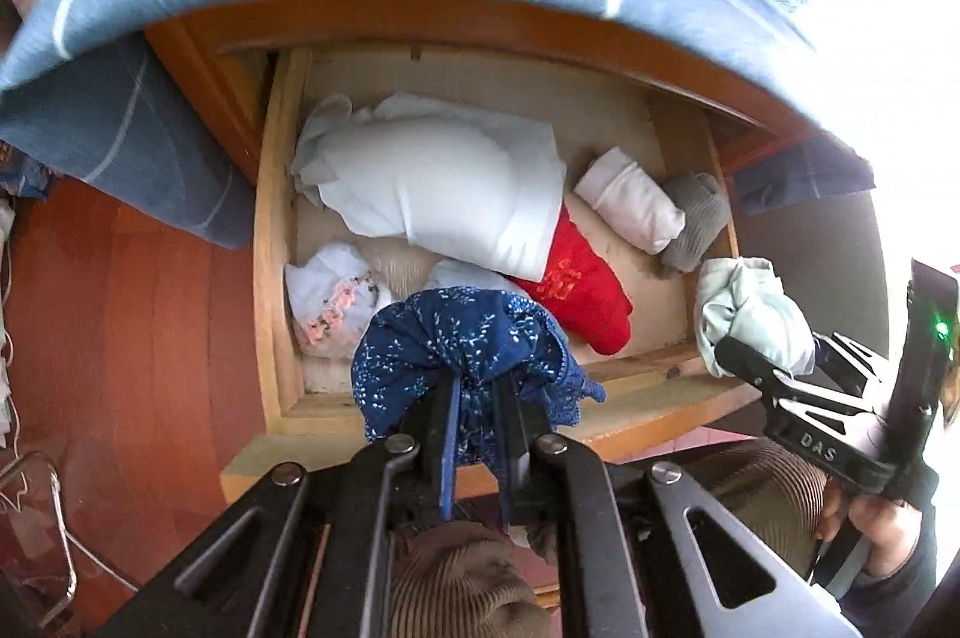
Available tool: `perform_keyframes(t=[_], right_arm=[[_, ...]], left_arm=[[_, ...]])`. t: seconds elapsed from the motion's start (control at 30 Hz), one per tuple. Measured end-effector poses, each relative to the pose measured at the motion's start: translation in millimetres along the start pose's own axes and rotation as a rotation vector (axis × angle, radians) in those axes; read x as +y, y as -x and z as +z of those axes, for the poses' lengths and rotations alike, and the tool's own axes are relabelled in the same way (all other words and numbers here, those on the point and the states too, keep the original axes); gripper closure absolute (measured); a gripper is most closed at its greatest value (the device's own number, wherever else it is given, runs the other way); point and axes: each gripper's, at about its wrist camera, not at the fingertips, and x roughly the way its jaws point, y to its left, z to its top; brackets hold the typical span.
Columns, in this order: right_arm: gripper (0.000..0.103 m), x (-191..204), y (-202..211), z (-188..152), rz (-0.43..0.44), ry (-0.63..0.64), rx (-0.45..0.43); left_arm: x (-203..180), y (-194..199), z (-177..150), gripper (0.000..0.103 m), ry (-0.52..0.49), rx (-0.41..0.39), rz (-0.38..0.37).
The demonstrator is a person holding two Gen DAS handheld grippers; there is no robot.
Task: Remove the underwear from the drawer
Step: 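Lift the dark blue floral underwear up over the white box with the left gripper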
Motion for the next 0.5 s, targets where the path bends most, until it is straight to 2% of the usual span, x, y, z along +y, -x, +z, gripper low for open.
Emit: perform_keyframes(t=[0.5], right_arm=[[0.049, -4, -1, -3, -0.002, 0.000, -0.014]], left_arm=[[-7, 64, -13, 0.094, -0.039, -0.153, -0.013]])
